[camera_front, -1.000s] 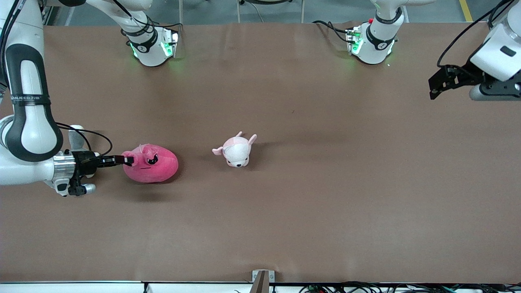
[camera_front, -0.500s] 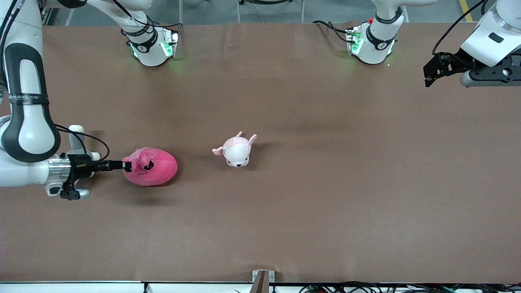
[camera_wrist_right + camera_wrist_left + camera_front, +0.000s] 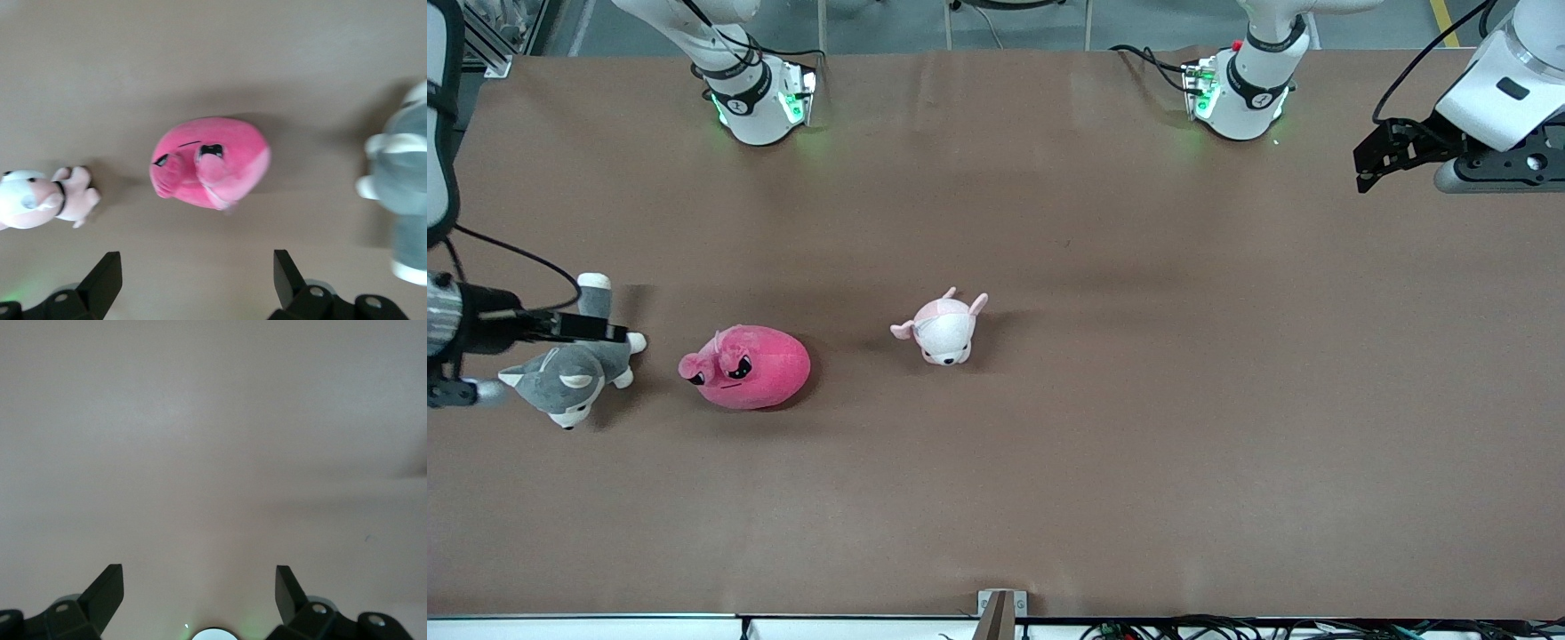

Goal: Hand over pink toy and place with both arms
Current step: 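Open the right gripper and retract it from the pink toy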

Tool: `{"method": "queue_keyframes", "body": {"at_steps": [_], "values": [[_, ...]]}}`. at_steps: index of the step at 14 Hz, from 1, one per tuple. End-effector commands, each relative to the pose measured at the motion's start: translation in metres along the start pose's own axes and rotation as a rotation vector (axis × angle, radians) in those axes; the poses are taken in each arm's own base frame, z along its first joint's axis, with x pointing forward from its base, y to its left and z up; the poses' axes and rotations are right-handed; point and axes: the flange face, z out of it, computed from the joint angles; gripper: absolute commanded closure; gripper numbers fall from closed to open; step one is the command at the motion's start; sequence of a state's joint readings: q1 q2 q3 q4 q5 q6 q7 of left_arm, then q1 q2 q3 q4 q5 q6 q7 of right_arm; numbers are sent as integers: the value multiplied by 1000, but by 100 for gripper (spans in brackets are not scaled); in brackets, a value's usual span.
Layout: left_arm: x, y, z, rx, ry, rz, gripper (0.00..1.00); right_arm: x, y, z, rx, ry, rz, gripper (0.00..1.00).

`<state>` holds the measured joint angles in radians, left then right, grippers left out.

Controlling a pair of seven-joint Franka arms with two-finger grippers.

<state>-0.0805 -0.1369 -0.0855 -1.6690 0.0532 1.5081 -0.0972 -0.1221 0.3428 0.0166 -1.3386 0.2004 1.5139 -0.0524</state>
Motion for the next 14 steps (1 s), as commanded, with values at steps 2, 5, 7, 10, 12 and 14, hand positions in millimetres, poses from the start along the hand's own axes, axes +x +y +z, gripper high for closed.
{"method": "queue_keyframes", "body": {"at_steps": [2,5,7,10,12,14], "values": [[-7,-3,-9,-14,9,15,0,-50,-18,-69,-149,97,-8,0],[-10,-3,-6,-11,-19,16,0,-71,-18,-99,-249,146,-6,0],[-11,-2,-8,-11,-22,17,0,-76,-15,-107,-255,159,-8,0],[-11,-2,-7,-11,-25,20,0,-78,-10,-113,-259,179,-2,0],[-8,-2,-7,-11,-22,28,0,-88,-16,-124,-262,237,-11,0],[-7,-1,-9,-10,-19,34,0,-96,-14,-117,-261,261,-13,0]]}}
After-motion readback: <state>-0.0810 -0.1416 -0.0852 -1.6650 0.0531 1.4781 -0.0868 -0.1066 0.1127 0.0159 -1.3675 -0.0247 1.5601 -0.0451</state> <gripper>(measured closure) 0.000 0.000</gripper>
